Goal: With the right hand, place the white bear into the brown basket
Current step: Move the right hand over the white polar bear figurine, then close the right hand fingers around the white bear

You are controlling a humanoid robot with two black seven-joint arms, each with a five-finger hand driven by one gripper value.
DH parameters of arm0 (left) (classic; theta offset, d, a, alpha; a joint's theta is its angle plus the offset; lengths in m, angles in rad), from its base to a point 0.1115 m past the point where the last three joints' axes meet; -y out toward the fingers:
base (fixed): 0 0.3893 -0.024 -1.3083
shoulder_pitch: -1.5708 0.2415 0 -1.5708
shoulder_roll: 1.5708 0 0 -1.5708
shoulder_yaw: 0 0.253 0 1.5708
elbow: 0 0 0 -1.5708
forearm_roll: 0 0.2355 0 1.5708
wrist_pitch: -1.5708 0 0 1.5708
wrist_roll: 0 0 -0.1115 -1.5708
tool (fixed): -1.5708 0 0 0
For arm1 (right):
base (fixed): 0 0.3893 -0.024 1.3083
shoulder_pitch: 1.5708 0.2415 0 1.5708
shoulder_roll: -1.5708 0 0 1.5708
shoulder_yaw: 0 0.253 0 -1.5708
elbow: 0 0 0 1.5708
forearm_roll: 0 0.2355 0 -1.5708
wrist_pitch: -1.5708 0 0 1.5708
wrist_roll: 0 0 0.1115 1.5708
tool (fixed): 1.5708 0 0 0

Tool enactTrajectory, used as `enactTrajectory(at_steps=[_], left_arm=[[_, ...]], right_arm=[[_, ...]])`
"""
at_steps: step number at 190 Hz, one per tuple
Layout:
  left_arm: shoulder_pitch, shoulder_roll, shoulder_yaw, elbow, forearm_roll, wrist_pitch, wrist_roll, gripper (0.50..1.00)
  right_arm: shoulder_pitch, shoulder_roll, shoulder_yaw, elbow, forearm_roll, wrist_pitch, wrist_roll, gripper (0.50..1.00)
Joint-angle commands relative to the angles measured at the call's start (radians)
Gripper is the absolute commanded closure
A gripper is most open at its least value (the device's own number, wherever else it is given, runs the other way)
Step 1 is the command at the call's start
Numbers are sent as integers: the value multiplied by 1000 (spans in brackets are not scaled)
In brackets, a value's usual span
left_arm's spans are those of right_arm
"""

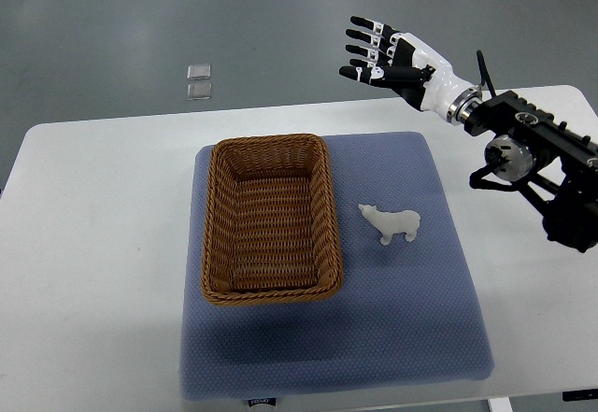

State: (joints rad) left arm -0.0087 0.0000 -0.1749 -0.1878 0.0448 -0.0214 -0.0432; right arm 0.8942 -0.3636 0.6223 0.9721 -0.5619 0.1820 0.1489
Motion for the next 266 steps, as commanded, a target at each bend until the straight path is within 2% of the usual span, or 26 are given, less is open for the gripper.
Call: enactTrajectory(at_steps=[1, 26, 36, 37, 60, 74, 93, 120, 147, 179, 230, 266], left_arm=[[-1, 0, 2, -4, 1, 0, 2, 500], [-8, 0, 0, -8, 3, -3, 29, 500], [-8, 0, 0, -9, 3, -3, 29, 500], [-13, 0, 0, -9, 1, -3, 40, 500], [-14, 0, 2, -9, 3, -3, 42, 500], [-14, 0, 3, -7, 1, -2, 42, 500], [-14, 0, 6, -5, 1, -2, 42, 500], [-14, 0, 6, -7, 1, -2, 42, 500], [-14, 0, 5, -9, 3, -2, 42, 500], [-14, 0, 5, -7, 1, -2, 45, 500], [-13, 0, 6, -2, 1, -2, 45, 500], [-14, 0, 6, -1, 1, -2, 46, 500]], right_arm=[[161, -97, -255, 4, -59, 45, -5, 572], [394, -175, -576, 77, -115, 137, -20, 572], [394, -175, -576, 77, -115, 137, -20, 572], [492, -199, -689, 120, -125, 187, -63, 572], [680, -213, -889, 241, -121, 333, -187, 572], [761, -227, -954, 315, -112, 361, -219, 572], [822, -227, -1000, 338, -82, 367, -230, 572], [822, -213, -1017, 339, -70, 343, -287, 574], [772, -206, -1018, 339, -69, 214, -325, 583], [689, -206, -1012, 343, -73, 57, -324, 587], [623, -207, -1003, 369, -72, 44, -324, 587], [522, -210, -937, 367, -73, 36, -319, 587]])
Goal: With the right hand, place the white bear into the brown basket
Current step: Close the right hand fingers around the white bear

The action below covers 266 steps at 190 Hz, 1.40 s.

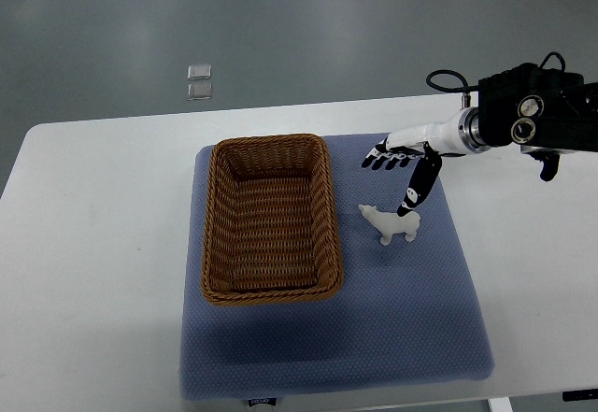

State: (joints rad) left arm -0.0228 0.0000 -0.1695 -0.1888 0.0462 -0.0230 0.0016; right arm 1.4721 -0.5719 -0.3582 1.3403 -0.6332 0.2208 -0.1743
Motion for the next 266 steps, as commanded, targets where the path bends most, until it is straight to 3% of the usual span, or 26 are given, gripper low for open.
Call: enactTrajectory(at_steps=[1, 38, 83, 111, 160, 170, 186, 199, 266], left_arm=[[0, 0, 1, 0, 0, 0, 2, 500], [0, 0, -1, 0, 0, 0, 2, 500], [1, 0, -1, 2, 0, 0, 2, 500], [0, 0, -1, 0, 0, 0, 2, 500], [1, 0, 1, 2, 0, 0, 2, 500], [0, 0, -1, 2, 0, 0, 2, 500], [1, 0, -1, 2, 0, 0, 2, 500], [1, 0, -1, 2, 0, 0, 2, 500], [1, 0, -1, 3, 0, 0, 2, 500]], right_arm=[[-56, -2, 44, -1, -2, -3, 4, 587], [-116, 1, 54, -6, -13, -46, 4, 601], [-154, 3, 65, -7, -23, -60, 6, 670], [-168, 7, 68, -9, -31, -60, 6, 683], [-193, 17, 70, -13, -46, -70, 7, 746], [-199, 21, 70, -15, -57, -74, 7, 811], [-207, 24, 70, -20, -71, -74, 7, 875], [-216, 30, 70, -24, -102, -75, 7, 1000], [-156, 0, 74, -36, -132, -72, 7, 1000]])
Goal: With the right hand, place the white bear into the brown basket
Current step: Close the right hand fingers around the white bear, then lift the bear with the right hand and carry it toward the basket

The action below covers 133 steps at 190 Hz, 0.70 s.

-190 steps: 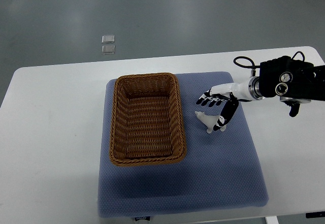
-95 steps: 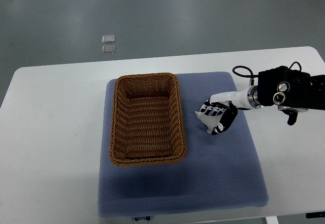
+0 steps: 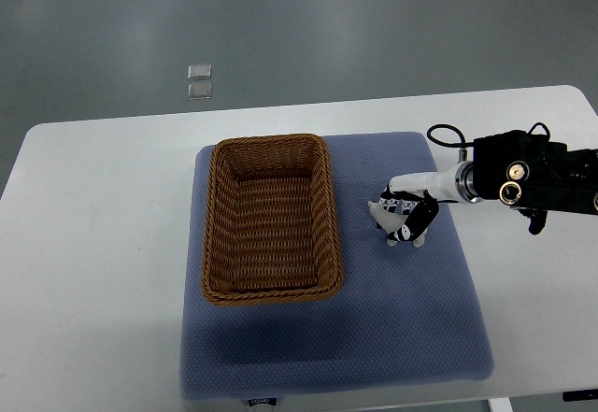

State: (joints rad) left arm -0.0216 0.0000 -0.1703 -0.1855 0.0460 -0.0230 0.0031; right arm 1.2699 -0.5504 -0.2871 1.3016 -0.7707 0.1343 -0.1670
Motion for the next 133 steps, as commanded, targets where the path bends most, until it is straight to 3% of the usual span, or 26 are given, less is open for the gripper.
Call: enactTrajectory(at_steps=[1, 76, 114, 133], left_arm=[[0, 0, 0, 0, 0, 0, 0, 500], [-1, 0, 2, -3, 0, 0, 0, 500], [0, 0, 2, -8, 0, 0, 0, 500], [0, 0, 3, -9, 0, 0, 0, 500]], right_arm=[[46, -22, 3, 2, 5, 15, 0, 1000], [413, -175, 49, 54, 73, 243, -8, 1000], [479, -158, 48, 64, 145, 248, -9, 1000], [491, -89, 49, 59, 218, 216, -6, 1000]])
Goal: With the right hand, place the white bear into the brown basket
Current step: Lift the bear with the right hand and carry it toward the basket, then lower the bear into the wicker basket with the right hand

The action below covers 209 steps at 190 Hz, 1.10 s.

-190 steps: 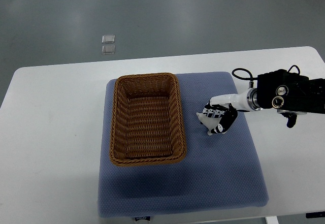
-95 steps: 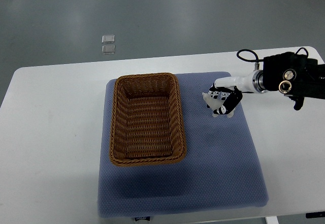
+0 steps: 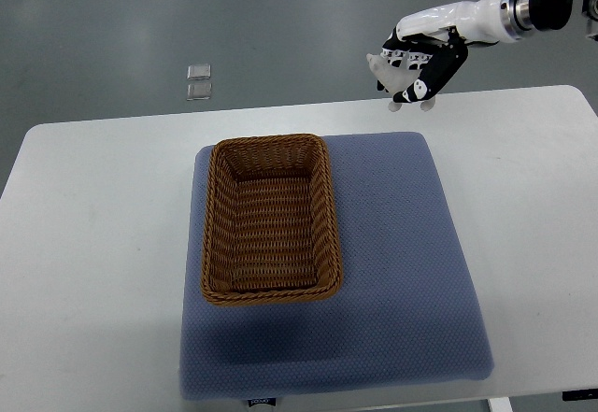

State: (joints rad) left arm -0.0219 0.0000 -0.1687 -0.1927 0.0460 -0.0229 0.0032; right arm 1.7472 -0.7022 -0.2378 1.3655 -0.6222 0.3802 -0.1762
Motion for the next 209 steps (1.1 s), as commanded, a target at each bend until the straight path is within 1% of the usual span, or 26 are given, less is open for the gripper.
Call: enactTrajectory(at_steps=[1, 20, 42, 77, 96, 111, 165, 209], left_arm=[[0, 0, 1, -2, 0, 0, 0, 500], [-1, 0, 1, -2, 0, 0, 0, 500], [-1, 0, 0, -2, 0, 0, 0, 500], [-1, 0, 0, 2, 0, 0, 0, 500], [-1, 0, 0, 2, 0, 0, 0, 500], [-1, 0, 0, 4, 0, 0, 1, 500], [-1, 0, 1, -1, 0, 0, 1, 500], [-1, 0, 1, -1, 0, 0, 1, 500]], right_arm=[[14, 62, 0, -5, 70, -30, 3, 1000], [17, 165, -2, -39, 99, -96, 6, 1000], [0, 337, -6, -140, 102, -155, 9, 1000], [-78, 570, -2, -299, 101, -182, 9, 1000], [-135, 662, -2, -371, 88, -191, 9, 1000], [-182, 702, 0, -408, 85, -191, 8, 1000], [-296, 702, -2, -460, 53, -234, 7, 1000], [-365, 702, 0, -497, 32, -245, 7, 1000]])
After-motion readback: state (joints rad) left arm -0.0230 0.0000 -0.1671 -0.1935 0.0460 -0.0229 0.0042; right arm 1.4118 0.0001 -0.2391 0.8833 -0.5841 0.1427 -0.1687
